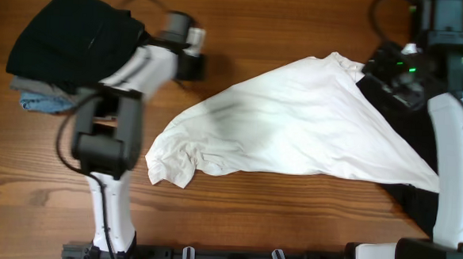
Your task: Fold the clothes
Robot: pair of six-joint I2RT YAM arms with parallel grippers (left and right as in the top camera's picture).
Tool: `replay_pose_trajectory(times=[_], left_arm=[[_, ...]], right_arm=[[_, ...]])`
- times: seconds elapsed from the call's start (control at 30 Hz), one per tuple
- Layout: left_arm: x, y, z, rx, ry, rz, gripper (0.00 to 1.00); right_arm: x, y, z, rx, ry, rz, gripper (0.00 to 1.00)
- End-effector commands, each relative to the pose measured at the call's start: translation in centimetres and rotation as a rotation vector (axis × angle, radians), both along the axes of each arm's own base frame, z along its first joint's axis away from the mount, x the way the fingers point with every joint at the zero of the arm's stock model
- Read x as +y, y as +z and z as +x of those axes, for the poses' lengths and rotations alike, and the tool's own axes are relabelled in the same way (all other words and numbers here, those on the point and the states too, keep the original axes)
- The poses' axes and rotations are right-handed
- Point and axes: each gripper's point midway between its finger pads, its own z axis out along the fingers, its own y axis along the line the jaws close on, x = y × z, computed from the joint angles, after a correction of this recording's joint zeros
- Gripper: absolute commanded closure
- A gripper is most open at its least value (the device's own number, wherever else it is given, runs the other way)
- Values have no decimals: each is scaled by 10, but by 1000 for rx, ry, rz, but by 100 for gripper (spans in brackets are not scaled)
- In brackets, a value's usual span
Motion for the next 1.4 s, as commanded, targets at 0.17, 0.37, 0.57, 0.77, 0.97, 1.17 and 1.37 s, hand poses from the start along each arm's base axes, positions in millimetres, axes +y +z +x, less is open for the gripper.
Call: replay_pose_trajectory(times=[0.17,0.37,0.57,0.77,0.97,1.17,1.37], left_arm=[[18,19,-27,61,-83,-172,83],[-55,68,-38,-31,-312,-280,54],[-128,52,-65,-39,-561,-241,30],[-162,16,-56,-109,-623,-87,0],[-170,-11,-53,-110,-635,-61,3],[-164,-32,-59,-55,-622,-61,35],[-165,-36,-95,92,-648,-126,96]], right_arm=[[-53,-63,10,185,-58,103,42],[-66,-104,20,256,-30,212,23],[-80,-136,24,316,-58,241,26],[-71,-148,28,332,-9,298,26],[-68,-147,27,330,31,301,25],[-67,-147,24,342,49,302,25],[-68,-147,26,335,48,298,24]])
